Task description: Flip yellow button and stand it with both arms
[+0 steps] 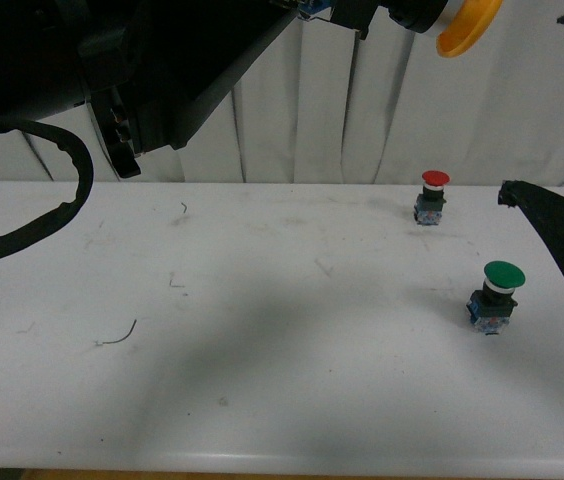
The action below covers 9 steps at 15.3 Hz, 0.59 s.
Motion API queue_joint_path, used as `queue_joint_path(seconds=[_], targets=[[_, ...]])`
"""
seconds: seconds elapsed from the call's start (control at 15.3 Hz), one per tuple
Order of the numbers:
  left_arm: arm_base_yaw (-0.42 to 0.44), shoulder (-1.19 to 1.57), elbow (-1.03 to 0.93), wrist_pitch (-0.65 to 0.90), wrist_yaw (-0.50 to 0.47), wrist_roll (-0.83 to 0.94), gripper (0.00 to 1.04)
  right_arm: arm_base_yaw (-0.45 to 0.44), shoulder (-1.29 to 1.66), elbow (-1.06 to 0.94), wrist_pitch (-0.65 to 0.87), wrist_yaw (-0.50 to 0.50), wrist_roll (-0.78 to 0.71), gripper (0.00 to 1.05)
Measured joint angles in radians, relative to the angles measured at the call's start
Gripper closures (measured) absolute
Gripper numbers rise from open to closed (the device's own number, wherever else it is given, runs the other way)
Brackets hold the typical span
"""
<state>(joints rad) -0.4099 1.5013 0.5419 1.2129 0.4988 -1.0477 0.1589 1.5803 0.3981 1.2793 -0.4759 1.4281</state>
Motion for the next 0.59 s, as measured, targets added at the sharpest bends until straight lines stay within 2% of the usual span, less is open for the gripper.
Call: queue_joint_path(seconds=[0.26,0.59], targets=[[0.015,0.000,-0.004,0.007,0.003,0.000,0.70,0.026,-0.020,0.049,0.008,-0.001,0.096,0.06],[0.013,0.000,-0.006,0.006,0.003,0.000,0.70,0.105,-0.015,0.076,0.007,-0.008,0.121,0.06]])
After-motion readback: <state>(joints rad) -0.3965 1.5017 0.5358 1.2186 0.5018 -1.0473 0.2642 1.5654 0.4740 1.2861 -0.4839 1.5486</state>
